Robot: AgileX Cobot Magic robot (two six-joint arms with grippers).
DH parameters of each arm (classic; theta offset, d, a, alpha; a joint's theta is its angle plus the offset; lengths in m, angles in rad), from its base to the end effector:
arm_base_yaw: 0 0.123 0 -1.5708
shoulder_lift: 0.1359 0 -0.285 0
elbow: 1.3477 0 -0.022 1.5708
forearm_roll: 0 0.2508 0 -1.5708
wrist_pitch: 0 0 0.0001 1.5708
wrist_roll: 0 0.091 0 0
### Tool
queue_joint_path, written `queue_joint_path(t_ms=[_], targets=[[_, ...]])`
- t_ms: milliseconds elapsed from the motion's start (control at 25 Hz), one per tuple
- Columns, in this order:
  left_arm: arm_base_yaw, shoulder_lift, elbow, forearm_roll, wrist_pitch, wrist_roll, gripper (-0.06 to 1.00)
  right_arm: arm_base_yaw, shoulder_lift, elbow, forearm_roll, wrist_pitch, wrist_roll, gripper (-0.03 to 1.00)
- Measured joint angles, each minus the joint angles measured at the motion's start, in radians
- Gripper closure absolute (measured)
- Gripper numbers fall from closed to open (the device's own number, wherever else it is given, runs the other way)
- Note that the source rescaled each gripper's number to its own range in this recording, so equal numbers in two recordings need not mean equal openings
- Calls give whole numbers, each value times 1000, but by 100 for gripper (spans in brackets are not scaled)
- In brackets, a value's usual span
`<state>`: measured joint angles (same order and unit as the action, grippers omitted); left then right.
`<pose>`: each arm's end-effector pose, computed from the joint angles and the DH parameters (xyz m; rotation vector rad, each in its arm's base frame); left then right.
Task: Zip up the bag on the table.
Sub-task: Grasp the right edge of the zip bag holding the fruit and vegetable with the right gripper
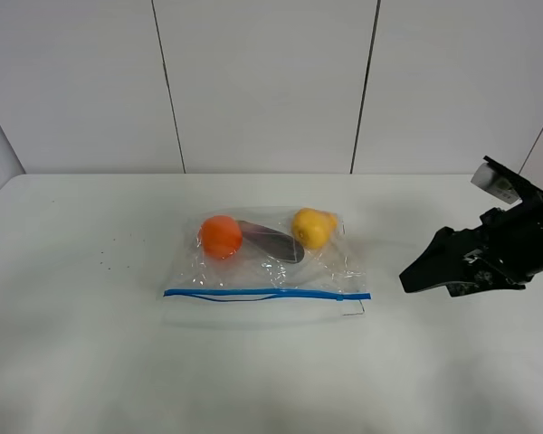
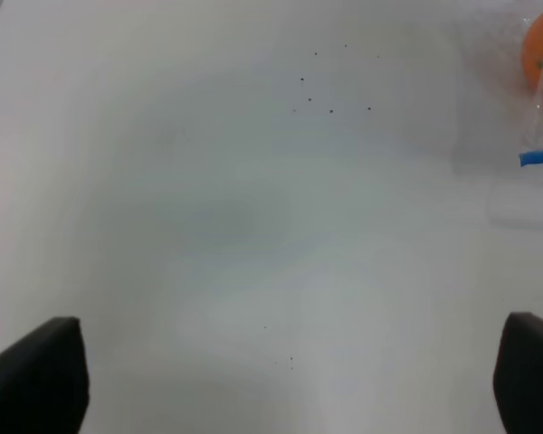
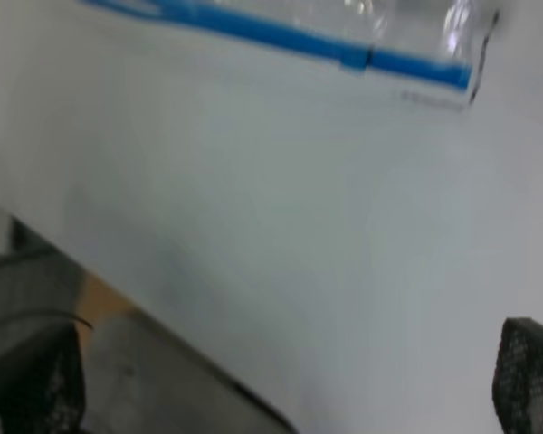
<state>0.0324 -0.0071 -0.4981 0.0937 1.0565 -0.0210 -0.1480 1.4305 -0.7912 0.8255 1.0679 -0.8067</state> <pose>-0.0060 0.0072 0.2774 -0.0587 2.0326 0.1191 0.2388 0.0237 0.2262 -0.3038 2.6934 0.9197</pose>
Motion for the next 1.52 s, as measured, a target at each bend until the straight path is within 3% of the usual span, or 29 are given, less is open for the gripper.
queue_joint_path(t_ms=[240, 520, 880, 1360, 1520], targets=[[0, 0, 0, 0, 0, 0, -6, -135, 228, 0, 210, 45, -244, -3], [0, 0, 0, 0, 0, 0, -6, -151, 495, -5, 340, 134, -448, -3], [0, 0, 0, 0, 0, 0, -6, -154, 634, -122, 374, 142, -470, -3], [0, 0, 0, 0, 0, 0, -6, -154, 643, -139, 411, 142, -496, -3], [0, 0, 0, 0, 0, 0, -6, -154, 643, -139, 415, 104, -478, -3]])
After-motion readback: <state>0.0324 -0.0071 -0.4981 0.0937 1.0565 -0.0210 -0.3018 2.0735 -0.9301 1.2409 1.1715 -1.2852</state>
